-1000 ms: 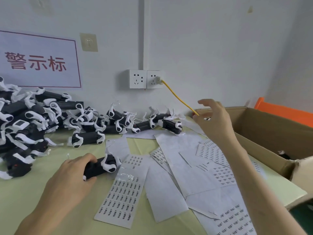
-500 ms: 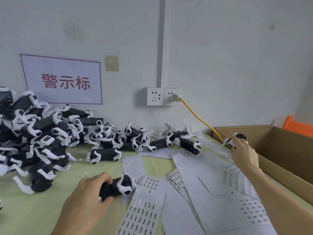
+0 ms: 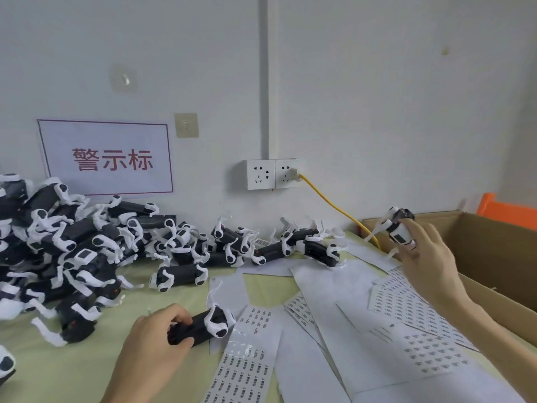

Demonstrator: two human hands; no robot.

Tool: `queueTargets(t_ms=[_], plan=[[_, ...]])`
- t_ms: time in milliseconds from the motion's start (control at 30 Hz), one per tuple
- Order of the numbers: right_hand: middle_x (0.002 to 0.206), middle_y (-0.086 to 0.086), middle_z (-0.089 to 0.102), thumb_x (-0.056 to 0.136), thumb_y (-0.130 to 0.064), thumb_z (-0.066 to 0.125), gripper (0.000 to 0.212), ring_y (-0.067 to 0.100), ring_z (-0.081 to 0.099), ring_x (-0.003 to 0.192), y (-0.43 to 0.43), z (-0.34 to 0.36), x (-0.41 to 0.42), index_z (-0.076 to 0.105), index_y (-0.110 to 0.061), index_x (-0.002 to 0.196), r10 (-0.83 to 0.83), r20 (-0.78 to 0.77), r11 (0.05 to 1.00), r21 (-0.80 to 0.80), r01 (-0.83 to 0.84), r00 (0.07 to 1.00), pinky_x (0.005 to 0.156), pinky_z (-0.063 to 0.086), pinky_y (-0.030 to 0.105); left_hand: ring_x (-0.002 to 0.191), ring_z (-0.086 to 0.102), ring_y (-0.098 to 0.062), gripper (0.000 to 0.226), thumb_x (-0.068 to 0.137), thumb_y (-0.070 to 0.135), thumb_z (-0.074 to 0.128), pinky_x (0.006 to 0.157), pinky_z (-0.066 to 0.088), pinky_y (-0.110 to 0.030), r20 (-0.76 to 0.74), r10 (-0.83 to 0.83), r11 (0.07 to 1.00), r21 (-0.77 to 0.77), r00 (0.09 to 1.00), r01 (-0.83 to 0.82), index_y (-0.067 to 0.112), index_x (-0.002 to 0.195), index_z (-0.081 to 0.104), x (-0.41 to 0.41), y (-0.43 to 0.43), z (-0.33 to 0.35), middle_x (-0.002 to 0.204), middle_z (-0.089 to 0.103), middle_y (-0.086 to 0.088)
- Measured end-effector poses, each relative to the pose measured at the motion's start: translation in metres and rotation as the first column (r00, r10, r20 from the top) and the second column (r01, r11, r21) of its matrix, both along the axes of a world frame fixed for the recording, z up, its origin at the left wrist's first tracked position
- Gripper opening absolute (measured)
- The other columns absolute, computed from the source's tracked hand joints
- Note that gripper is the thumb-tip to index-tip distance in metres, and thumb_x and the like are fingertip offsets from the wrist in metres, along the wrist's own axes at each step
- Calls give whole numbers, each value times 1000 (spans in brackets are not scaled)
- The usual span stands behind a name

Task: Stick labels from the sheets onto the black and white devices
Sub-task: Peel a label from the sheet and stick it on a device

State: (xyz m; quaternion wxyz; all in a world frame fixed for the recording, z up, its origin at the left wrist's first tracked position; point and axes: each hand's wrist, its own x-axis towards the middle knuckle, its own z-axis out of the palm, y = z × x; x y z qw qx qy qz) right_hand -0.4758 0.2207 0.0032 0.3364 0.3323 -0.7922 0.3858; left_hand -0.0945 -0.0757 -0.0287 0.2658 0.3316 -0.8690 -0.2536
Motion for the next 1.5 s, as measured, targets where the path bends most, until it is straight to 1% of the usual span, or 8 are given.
queueTargets(t_ms=[167,267,333,633,800,967,1167,1500], plan=[[107,6,65,96,-12,66,40,19,57,76,21,33,-40,60,-15,135,-179,149,958,-196,207,972,76,46,33,89,63,-19,33,71,4,83,72,48,-33,6,6,999,-32,1000,-6,31,77,66,-2,-2,-2,76,69,21],[133,21,62,98,-14,63,38,32,64,113,27,55,-66,56,-7,135,189,549,786,-581,210,814,93,56,35,88,65,-15,34,70,3,82,68,47,-28,-13,5,1000,-18,1000,-6,33,77,66,-4,-3,-4,76,67,28],[148,20,51,102,-9,57,44,35,53,132,17,58,-65,51,-7,145,339,607,780,-609,146,719,98,50,20,90,66,-14,38,70,4,81,67,46,-24,-20,4,1000,-3,1000,-4,37,80,65,-6,-3,-3,76,69,24],[107,8,76,101,-8,54,25,24,72,75,-73,79,94,70,-16,119,623,593,782,-482,-395,511,70,53,32,102,55,-4,41,77,20,80,76,48,-27,-30,42,997,-59,999,-44,45,102,60,-2,4,0,93,66,26],[96,5,78,97,-10,58,19,21,71,70,-121,54,177,73,-17,106,665,683,716,-469,-516,301,62,51,29,72,71,-3,27,74,4,84,73,59,-37,-348,147,965,257,926,-56,26,81,70,-2,0,4,81,75,17],[99,-4,77,96,-21,63,16,16,75,86,-160,4,237,76,-26,103,655,747,698,-542,-468,112,69,53,29,76,73,-16,19,74,19,86,67,60,-33,-541,207,671,685,815,285,19,92,81,3,-1,15,92,79,-5],[100,-14,74,85,-43,63,33,6,69,93,-175,-13,267,70,-32,115,742,653,595,-539,-596,149,82,55,37,85,71,-26,42,73,18,86,64,51,-28,-632,139,413,737,762,536,5,112,76,4,9,23,104,75,-17],[114,3,71,70,-58,70,53,20,67,107,-166,-13,255,70,-22,109,765,637,519,-525,-674,93,95,48,44,90,70,-18,41,98,49,54,80,54,-35,-642,25,466,686,767,559,20,93,82,4,19,26,99,77,-5]])
